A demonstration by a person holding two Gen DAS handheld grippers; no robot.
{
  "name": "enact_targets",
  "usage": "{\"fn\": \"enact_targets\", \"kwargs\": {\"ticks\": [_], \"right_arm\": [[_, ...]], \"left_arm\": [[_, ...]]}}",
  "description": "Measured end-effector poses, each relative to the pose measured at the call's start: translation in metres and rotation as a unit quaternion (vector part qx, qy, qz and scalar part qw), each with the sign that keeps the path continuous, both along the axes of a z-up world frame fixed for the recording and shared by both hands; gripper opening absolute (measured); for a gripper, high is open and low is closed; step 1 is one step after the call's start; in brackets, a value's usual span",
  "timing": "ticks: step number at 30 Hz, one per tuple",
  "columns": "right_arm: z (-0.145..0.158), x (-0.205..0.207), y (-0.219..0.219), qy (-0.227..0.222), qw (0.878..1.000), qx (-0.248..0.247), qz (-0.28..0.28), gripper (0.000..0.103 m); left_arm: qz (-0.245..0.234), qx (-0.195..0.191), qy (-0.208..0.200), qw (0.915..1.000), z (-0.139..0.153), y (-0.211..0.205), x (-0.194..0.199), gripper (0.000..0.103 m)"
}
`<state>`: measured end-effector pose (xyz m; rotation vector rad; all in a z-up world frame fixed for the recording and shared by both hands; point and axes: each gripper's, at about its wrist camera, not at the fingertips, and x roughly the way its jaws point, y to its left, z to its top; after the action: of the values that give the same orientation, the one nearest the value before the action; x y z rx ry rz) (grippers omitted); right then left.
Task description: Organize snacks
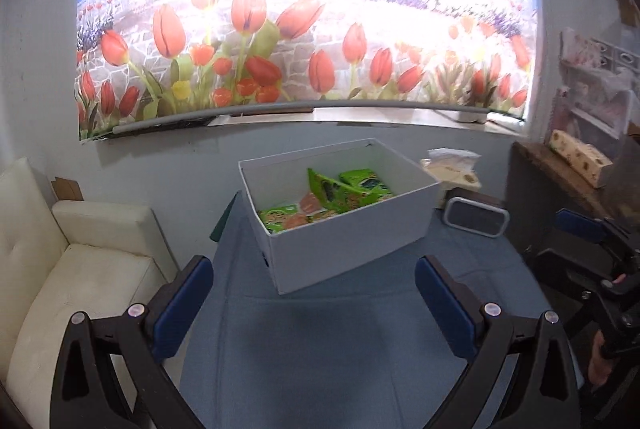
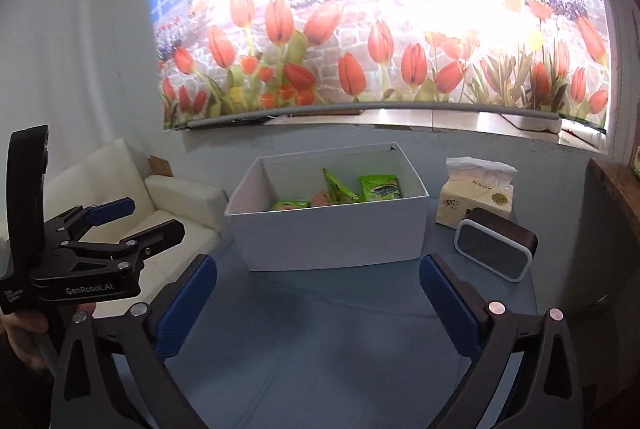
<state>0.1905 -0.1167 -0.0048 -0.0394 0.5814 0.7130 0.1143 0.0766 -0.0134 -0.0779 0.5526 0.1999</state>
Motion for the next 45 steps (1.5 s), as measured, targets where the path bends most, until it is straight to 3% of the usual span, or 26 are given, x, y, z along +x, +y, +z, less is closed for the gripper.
{"fn": "enact_targets", "kwargs": {"ticks": [5,10,16,33,45], "right_arm": [[0.006,-0.031,-0.016,0.01,1.0,-0.006,-0.01,0.103],[0.012,-0.063,-0.033,-0.005,1.0,-0.005,-0.001,0.103],[0.022,-0.08,-0.042,-0.031,0.998,-0.028,-0.036,0.103],[0.03,-0.087,-0.045,-0.012,0.999,0.021,-0.021,0.103],[0.032,-0.088,-0.042,-0.009,1.0,0.011,-0.019,0.103]], "left_arm": [[-0.006,0.002,-0.01,0.9999,0.019,-0.022,-0.04,0.103],[-0.019,-0.013,0.001,0.9997,0.026,-0.037,-0.069,0.103],[-0.029,-0.032,0.011,0.999,0.028,-0.046,-0.09,0.103],[-0.036,-0.041,0.01,0.9984,0.035,-0.044,-0.101,0.103],[-0.037,-0.04,0.007,0.9985,0.037,-0.042,-0.102,0.103]]}}
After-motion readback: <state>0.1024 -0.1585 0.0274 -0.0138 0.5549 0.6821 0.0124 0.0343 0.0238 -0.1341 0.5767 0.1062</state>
